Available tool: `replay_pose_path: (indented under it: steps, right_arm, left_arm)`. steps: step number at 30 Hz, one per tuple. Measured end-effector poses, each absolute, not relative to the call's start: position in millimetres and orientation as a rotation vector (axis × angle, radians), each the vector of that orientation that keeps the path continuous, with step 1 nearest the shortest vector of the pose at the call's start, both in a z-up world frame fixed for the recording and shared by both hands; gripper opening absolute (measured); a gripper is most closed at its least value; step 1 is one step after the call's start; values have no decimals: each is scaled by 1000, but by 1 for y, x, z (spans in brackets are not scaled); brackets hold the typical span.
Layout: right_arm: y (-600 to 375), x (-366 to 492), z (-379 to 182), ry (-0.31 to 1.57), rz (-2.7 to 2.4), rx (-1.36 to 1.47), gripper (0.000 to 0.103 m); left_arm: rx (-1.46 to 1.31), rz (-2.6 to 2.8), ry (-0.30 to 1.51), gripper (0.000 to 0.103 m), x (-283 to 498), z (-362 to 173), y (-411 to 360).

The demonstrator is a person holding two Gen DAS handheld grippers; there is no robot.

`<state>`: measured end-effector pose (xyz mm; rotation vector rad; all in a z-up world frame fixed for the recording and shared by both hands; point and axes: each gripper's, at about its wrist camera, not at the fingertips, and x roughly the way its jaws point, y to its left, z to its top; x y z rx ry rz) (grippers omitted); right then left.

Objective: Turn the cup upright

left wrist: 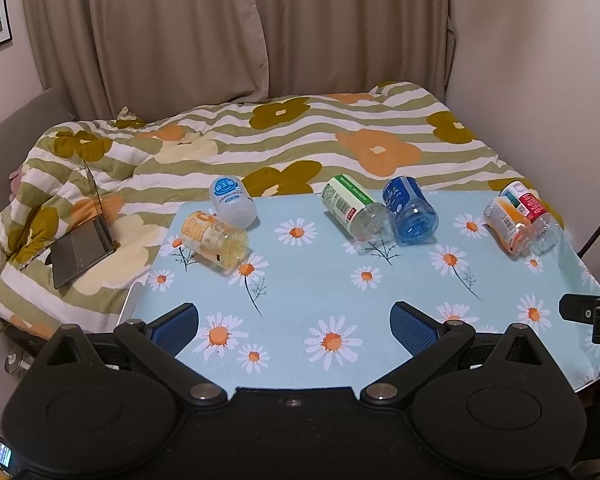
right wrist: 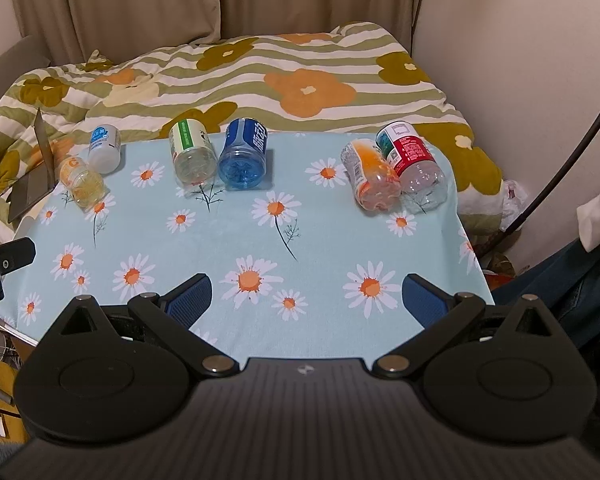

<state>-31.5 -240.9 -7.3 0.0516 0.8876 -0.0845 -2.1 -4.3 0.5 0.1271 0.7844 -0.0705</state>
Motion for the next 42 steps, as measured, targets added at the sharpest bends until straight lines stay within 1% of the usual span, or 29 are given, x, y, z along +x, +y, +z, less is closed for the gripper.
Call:
replay_pose_path:
  steps: [42]
  right_arm:
    - [-242, -31, -8, 886, -82, 57, 103]
  left_arm:
    - [125, -63, 781, 103, -5, 2, 2]
